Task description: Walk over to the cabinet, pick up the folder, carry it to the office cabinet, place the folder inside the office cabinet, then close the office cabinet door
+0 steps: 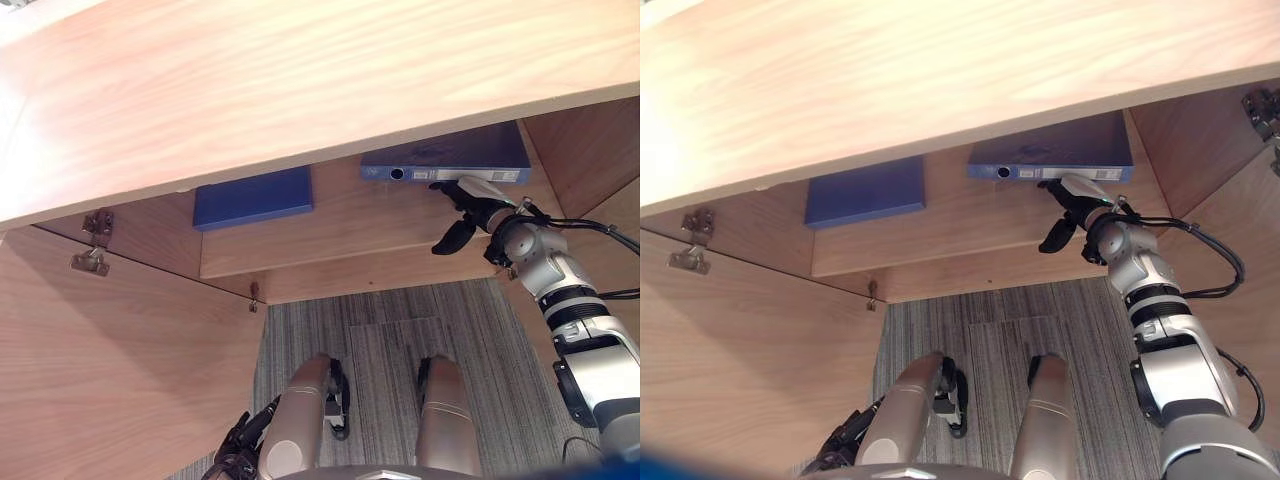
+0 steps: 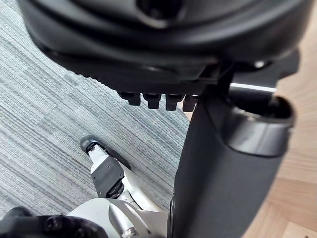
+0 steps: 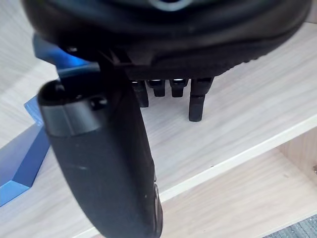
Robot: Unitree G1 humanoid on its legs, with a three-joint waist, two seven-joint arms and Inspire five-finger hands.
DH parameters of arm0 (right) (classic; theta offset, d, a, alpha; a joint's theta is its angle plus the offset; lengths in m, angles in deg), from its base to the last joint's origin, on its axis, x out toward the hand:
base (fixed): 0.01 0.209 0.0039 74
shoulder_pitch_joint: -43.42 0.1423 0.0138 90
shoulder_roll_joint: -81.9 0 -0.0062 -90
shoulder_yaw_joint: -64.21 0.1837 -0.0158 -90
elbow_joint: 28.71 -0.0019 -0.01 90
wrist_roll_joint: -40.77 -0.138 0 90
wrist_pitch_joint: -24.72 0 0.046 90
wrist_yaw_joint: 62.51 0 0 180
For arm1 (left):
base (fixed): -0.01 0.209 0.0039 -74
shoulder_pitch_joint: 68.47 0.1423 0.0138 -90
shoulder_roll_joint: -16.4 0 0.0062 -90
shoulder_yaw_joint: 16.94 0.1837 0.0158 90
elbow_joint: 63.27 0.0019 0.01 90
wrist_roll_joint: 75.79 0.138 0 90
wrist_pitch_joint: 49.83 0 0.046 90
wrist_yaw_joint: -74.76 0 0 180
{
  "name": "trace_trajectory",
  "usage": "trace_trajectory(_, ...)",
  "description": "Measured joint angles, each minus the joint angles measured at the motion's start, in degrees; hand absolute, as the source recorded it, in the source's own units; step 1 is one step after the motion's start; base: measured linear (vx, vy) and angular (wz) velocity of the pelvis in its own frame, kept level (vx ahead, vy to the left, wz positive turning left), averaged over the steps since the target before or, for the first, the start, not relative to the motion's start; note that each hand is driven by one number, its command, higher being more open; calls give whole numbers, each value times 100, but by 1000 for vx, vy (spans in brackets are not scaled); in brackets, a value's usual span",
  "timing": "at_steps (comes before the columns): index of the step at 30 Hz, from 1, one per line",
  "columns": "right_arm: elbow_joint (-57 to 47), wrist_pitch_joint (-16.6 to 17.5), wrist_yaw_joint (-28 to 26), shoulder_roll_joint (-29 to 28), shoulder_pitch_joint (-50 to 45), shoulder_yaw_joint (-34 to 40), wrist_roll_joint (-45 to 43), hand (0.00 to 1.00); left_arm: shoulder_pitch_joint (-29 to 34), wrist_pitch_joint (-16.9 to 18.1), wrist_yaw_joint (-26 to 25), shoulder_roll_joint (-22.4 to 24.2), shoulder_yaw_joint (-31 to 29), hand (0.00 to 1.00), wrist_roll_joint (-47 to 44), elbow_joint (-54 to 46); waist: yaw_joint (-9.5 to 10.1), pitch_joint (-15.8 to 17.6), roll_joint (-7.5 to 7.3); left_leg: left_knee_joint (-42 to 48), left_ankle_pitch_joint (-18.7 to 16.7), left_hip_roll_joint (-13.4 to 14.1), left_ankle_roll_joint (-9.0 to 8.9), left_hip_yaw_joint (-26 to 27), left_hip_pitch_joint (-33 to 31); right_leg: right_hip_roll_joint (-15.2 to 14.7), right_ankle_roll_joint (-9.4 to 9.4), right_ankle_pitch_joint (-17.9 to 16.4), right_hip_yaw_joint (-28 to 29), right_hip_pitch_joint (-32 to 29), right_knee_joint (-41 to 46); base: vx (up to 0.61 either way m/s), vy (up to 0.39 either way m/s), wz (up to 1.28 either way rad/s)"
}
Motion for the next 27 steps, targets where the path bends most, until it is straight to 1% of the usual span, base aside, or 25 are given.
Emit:
trace_trajectory(2, -24, -123, 237, -167, -29, 110, 41, 100, 0, 2, -49, -6, 29, 100, -69, -1, -13, 3, -1, -1, 0, 14, 0, 18, -6, 20, 5, 27, 23, -14, -21, 9, 12, -8)
trace_trajectory(4, -133, -299, 544, -489, -142, 366, 281, 100, 0, 8, -119, -9, 41, 100, -121, -14, -36, 15, -15, 1, 0, 16, 1, 34, -21, 26, 18, 40, 48, -35, -27, 10, 4, -3)
trace_trajectory(8, -315, -467, 732, -758, -157, 631, 449, 100, 1, 8, -181, -14, 71, 100, -124, -123, -63, 85, -37, 27, 7, 32, 15, 78, -98, 52, 30, 82, 88, -127, -22, 6, 1, -5)
trace_trajectory(12, -371, -485, 1062, -868, -158, 739, 437, 100, -5, 15, -219, -11, 88, 100, -120, -188, -112, 191, -22, 86, 7, 41, 15, 93, -130, 53, 35, 90, 105, -148, 2, 2, 0, -1)
trace_trajectory(15, -370, -431, 1213, -855, -150, 900, 433, 100, -6, 91, -259, -8, 210, 100, -110, -260, -105, 256, 24, 120, 7, 29, 15, 90, -166, 24, 36, 90, 99, -171, 31, 5, -4, 4)
trace_trajectory(21, -330, -327, 1526, -792, -145, 890, 455, 100, -83, 132, -324, -6, 327, 100, -105, -347, -119, 332, 109, 180, 20, -25, 40, 81, -215, -45, 37, 89, 98, -209, 104, 2, -3, 6)
trace_trajectory(23, -340, -314, 1535, -780, -161, 829, 454, 100, -88, 150, -326, -6, 327, 100, -104, -385, -133, 343, 109, 179, 26, -31, 51, 81, -215, -52, 38, 89, 99, -209, 107, 0, 0, 0)
trace_trajectory(25, -594, -270, 1498, -613, -333, 432, 436, 100, -87, 152, -321, -7, 331, 100, -101, -417, -135, 343, 107, 177, 26, -25, 52, 82, -212, -44, 39, 90, 97, -206, 103, 10, -4, -2)
trace_trajectory(27, -1007, -176, 1231, -222, -570, -153, 405, 100, -61, 152, -312, -21, 346, 100, -97, -456, -183, 349, 95, 160, 27, 13, 52, 94, -200, -4, 34, 106, 94, -199, 72, 39, -11, -11)
